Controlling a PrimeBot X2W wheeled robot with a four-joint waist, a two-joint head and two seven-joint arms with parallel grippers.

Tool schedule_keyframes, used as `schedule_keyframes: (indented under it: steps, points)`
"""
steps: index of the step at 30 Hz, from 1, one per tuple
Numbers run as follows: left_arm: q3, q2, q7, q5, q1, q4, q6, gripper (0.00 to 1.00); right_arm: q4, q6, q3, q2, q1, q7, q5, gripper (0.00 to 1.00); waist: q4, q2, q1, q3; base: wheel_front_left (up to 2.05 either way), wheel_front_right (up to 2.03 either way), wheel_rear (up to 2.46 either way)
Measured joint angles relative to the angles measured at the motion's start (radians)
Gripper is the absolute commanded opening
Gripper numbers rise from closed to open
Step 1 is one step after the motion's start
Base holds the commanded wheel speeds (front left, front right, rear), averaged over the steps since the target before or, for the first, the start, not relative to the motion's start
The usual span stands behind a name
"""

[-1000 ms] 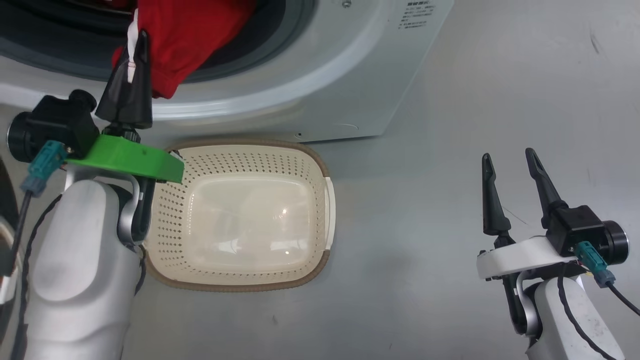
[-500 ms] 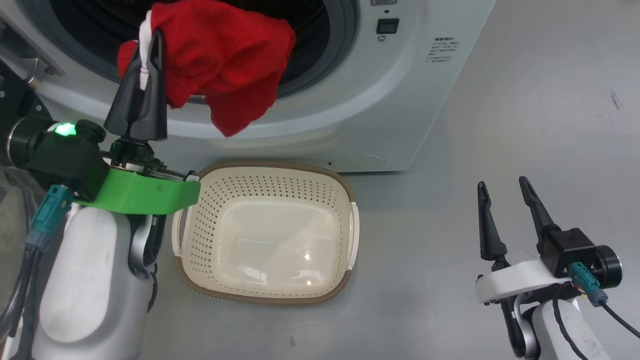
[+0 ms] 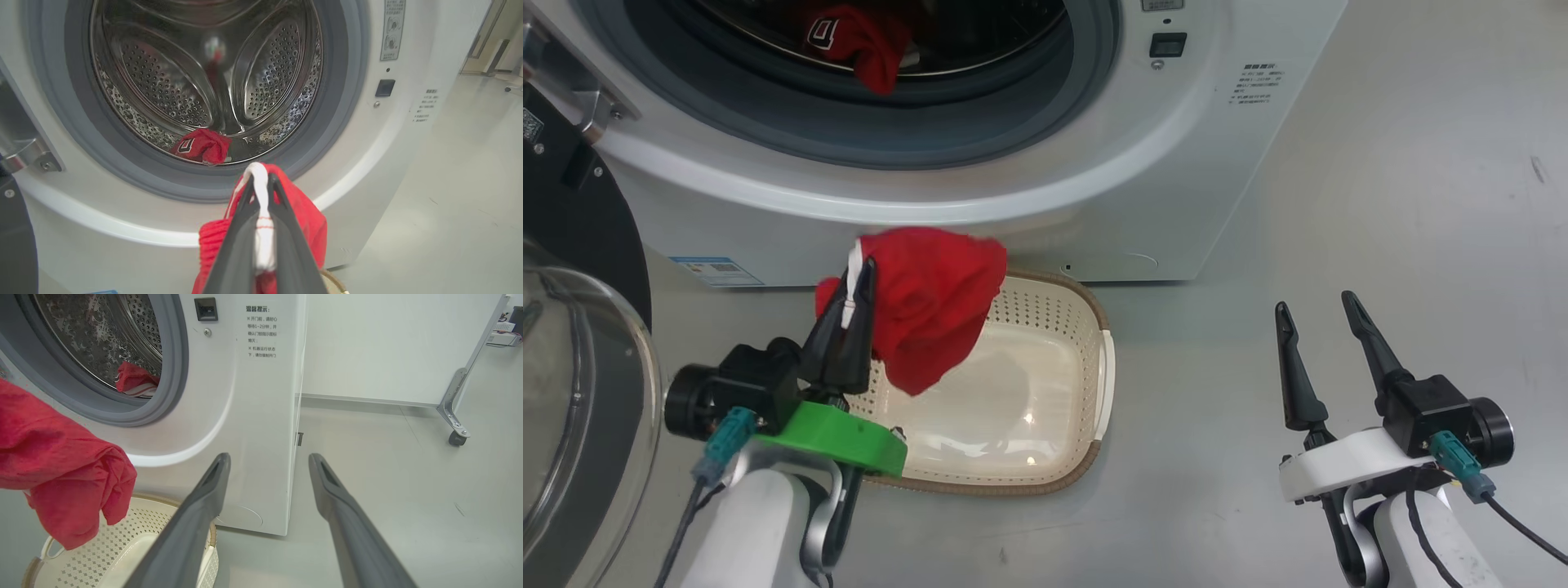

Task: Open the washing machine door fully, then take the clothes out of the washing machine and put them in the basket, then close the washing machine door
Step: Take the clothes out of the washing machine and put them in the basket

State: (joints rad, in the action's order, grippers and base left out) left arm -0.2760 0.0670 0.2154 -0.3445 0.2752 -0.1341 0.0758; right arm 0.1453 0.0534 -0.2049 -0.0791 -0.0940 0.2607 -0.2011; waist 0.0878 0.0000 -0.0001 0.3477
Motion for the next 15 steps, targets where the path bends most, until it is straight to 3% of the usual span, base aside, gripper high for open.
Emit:
schedule_keyframes:
  steps: [15]
  points:
    - [-0.011, -0.011, -0.084, -0.038, -0.027, -0.284, -0.008, 0.00, -0.016, -0.008, -0.026, 0.013, -0.043, 0.000, -0.001, 1.00, -0.086, 0.0000, 0.0000, 0.067, 0.00, 0.00, 0.00]
